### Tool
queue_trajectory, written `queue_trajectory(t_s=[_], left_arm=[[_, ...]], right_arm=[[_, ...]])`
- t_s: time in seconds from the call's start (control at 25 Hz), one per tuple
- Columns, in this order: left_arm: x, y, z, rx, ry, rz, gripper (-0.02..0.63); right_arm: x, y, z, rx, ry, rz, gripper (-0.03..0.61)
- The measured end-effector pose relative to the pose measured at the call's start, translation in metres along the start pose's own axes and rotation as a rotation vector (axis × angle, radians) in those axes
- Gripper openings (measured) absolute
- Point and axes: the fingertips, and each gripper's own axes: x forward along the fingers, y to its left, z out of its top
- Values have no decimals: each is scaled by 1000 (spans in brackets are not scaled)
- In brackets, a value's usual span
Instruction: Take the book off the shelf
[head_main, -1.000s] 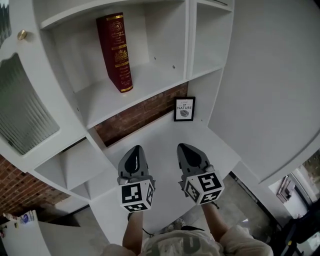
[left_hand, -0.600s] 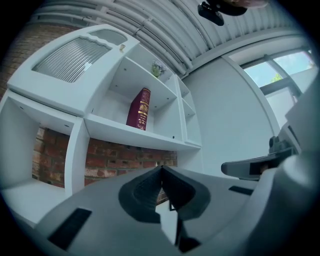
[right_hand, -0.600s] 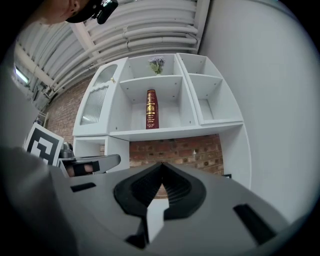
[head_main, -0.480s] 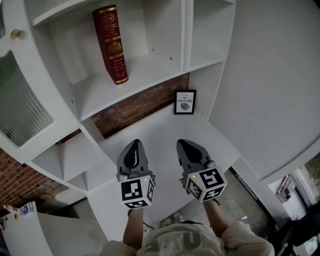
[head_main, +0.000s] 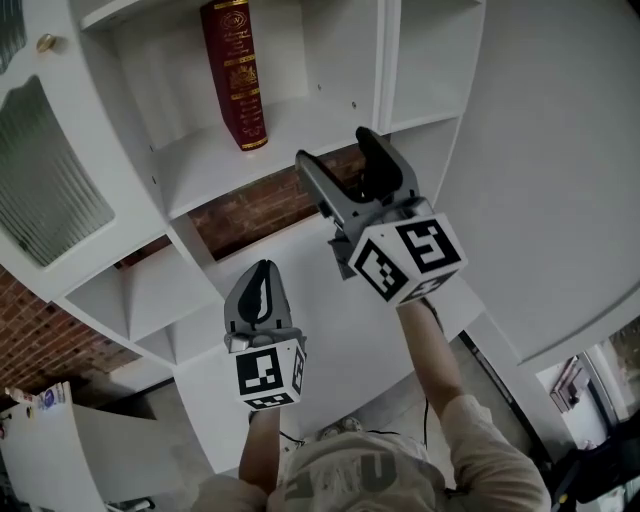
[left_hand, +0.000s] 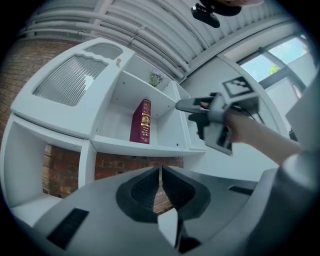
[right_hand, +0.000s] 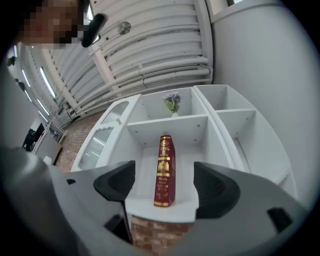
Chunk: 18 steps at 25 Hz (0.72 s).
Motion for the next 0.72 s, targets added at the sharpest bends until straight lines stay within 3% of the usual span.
queue_trajectory(t_s=[0.12, 0.32, 0.72], left_arm=[[-7, 2, -1, 8, 6, 14, 14], [-13, 11, -5, 13, 18, 46, 14], [-29, 37, -8, 18, 37, 124, 14]], right_arm=[[72, -4, 19, 18, 32, 36, 359], [174, -2, 5, -2, 221, 33, 360], [237, -5, -45, -51, 415, -55, 359]])
